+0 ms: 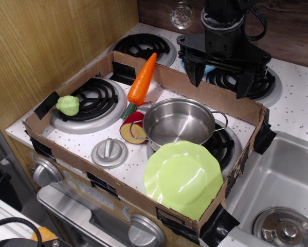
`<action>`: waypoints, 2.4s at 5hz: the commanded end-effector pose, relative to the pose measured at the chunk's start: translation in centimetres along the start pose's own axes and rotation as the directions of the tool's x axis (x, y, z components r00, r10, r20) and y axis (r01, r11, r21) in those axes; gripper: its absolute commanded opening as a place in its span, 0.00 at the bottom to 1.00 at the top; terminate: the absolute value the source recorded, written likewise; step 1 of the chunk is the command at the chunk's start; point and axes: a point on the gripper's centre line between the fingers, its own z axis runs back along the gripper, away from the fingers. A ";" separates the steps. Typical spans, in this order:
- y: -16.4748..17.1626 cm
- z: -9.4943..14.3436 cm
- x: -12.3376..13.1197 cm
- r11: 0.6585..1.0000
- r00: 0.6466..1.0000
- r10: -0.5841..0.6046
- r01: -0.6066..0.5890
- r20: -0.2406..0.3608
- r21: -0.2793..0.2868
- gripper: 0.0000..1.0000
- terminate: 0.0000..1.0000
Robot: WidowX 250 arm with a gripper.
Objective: Put carrot on plate
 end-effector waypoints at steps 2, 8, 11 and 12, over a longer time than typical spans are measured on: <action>1.9 0.3 0.8 0.998 0.997 0.050 -0.053 0.054 0.044 1.00 0.00; 14.2 -1.6 3.8 0.998 0.981 0.012 -0.024 0.193 0.060 1.00 0.00; 14.6 -4.3 3.2 0.995 0.991 0.055 -0.064 0.121 0.074 1.00 0.00; 14.8 -5.3 2.6 0.996 0.991 0.069 -0.076 0.116 0.054 1.00 0.00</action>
